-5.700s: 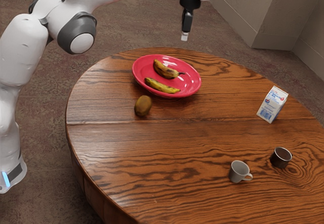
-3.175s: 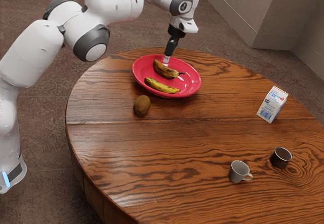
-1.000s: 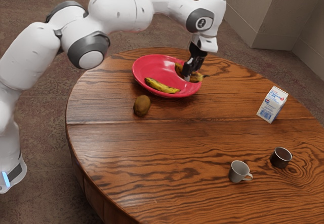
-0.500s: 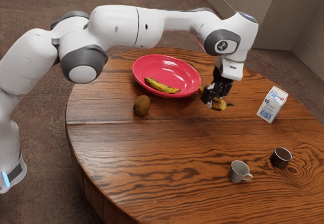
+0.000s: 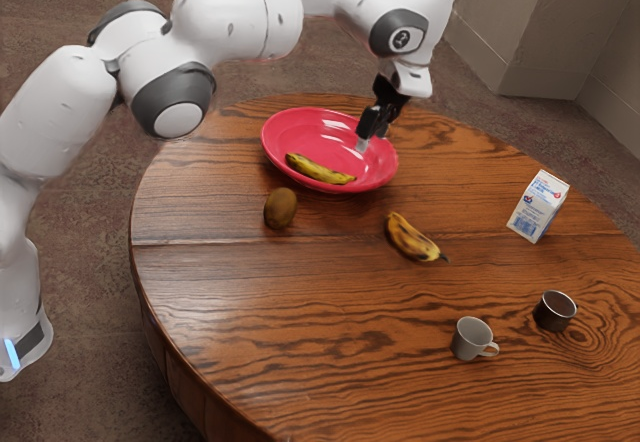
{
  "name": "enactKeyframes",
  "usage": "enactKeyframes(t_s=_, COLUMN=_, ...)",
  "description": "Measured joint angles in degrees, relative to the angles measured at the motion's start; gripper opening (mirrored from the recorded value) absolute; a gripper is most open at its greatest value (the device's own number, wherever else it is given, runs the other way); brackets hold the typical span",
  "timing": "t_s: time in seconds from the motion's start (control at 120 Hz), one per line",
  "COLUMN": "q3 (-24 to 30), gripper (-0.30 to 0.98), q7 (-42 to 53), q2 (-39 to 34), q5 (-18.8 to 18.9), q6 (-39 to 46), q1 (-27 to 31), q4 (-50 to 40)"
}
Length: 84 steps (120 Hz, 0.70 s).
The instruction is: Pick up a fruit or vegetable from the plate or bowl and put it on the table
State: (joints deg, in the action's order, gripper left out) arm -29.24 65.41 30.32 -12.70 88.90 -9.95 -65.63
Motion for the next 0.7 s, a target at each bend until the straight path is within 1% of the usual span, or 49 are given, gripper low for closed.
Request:
enactKeyframes(t_s=0.1, q3=-7.3, gripper=0.68, q7=-0.8, q2=-5.0, q5=-1.2, q6=-2.2, q1=0.0, q4=-8.0)
enactKeyframes(t_s=0.175, q3=-9.3, gripper=0.68, q7=-2.2, q2=-6.6, q5=-1.7, q6=-3.5, q1=-0.6, q4=-11.8)
enactKeyframes(t_s=0.317, q3=-10.0, gripper=0.68, q7=-5.1, q2=-9.4, q5=-1.6, q6=-5.0, q1=-4.7, q4=-14.3)
enactKeyframes(t_s=0.383, q3=-10.0, gripper=0.68, q7=-6.1, q2=-10.0, q5=-1.2, q6=-5.4, q1=-5.7, q4=-15.6)
enactKeyframes(t_s=0.7, q3=-10.0, gripper=0.68, q7=-9.7, q2=-9.0, q5=-0.7, q6=-4.8, q1=-5.6, q4=-19.4)
